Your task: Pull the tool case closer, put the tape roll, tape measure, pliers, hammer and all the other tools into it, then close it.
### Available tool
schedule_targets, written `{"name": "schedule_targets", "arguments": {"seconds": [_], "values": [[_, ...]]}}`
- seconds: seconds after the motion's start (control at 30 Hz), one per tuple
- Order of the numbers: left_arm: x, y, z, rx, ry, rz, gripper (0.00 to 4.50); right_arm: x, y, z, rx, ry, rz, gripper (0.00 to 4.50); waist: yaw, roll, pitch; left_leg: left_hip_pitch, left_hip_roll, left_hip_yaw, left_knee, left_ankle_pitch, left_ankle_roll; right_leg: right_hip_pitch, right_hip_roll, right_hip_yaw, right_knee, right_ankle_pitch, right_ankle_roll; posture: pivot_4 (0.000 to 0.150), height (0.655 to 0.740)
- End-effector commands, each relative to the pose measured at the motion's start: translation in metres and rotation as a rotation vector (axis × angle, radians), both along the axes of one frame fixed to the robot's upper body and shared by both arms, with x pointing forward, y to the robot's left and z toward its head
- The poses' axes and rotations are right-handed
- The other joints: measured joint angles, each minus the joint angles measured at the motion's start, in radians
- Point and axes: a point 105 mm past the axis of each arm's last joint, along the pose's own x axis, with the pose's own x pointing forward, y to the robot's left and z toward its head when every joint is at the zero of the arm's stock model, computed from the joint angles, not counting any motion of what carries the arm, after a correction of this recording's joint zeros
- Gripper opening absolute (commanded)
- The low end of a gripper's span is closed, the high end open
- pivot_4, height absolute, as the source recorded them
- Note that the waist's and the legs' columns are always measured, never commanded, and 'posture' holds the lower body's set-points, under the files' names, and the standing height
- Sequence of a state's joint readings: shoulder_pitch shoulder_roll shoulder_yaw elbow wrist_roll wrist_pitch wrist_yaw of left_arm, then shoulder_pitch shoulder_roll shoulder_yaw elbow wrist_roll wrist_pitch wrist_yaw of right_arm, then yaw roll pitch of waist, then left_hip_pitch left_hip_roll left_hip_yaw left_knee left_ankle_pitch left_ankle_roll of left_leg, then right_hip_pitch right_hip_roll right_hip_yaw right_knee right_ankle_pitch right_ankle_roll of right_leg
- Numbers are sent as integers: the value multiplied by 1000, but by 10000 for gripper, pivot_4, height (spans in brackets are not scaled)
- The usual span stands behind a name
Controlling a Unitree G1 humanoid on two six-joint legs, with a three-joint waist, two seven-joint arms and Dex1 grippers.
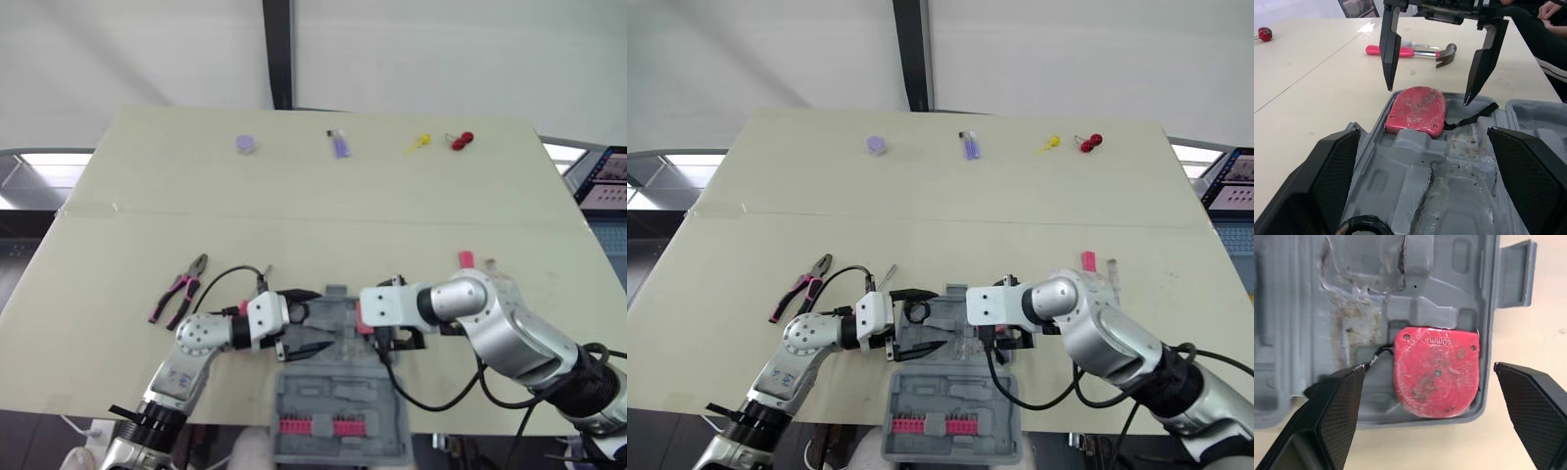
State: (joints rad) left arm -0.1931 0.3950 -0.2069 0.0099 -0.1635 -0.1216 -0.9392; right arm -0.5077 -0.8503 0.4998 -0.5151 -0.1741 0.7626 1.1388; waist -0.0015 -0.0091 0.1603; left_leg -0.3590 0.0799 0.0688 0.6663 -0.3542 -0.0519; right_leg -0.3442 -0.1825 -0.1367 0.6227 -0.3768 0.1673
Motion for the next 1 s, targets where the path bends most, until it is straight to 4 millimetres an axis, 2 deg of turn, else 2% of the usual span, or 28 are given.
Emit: {"name": "schedule_targets", "arguments": {"seconds": [0.03, 0.07, 0.17, 0.23, 0.27, 0.3, 0.77, 0.87, 1.0], "values": [[0, -2, 9, -31, -28, -7, 45000, 6, 0, 16, 165, -74, 19, 44575, 0, 0, 0, 0, 0, 0, 0, 0, 0, 0, 0, 0, 0, 0, 0, 1500, 7400], [1, -2, 9, -31, -27, -6, 45000, 10, -2, 16, 214, -92, 10, 44575, 0, 0, 0, 0, 0, 0, 0, 0, 0, 0, 0, 0, 0, 0, 0, 1500, 7400], [3, -2, 9, -33, -27, -6, 45000, 8, 2, 13, 394, -56, 13, 36273, -1, 0, 0, 1, 0, 0, -1, 0, 0, 0, 0, 0, 0, 0, 0, 1500, 7400], [3, -4, 10, -34, -29, -9, 45000, 7, 2, 8, 478, -26, 1, 26823, -1, 0, 0, 1, 0, 0, -1, 0, 0, 0, 0, 0, 0, 0, 0, 1500, 7400], [4, -4, 11, -35, -31, -10, 45000, 7, 2, 6, 500, -25, -5, 19665, -1, 0, 0, 1, 0, 0, 0, 0, 0, 0, 0, 0, 0, 0, 0, 1500, 7400], [4, -5, 11, -37, -32, -10, 45000, 9, 1, 4, 504, -41, -7, 16471, -1, 0, 0, 1, 0, 0, 0, 0, 0, 0, 0, 0, 0, 0, 0, 1500, 7400], [4, -4, 12, -34, -37, -1, 45000, 17, -16, -23, 525, -9, -88, 16471, 0, 0, 0, 1, 0, 0, 0, 0, 0, 1, 0, 0, 0, 0, 0, 1500, 7400], [5, -4, 13, -33, -39, 0, 45000, 14, -25, -41, 494, 29, -116, 16471, 1, 0, 0, 1, 0, 0, 0, 0, 0, 1, 0, 0, 0, 0, 0, 1500, 7400], [5, -4, 13, -33, -39, 0, 45000, 15, -27, -53, 500, 45, -137, 16471, 0, 0, 0, 2, 0, 0, 0, 0, 0, 2, 0, 0, 0, 0, 0, 1500, 7400]]}}
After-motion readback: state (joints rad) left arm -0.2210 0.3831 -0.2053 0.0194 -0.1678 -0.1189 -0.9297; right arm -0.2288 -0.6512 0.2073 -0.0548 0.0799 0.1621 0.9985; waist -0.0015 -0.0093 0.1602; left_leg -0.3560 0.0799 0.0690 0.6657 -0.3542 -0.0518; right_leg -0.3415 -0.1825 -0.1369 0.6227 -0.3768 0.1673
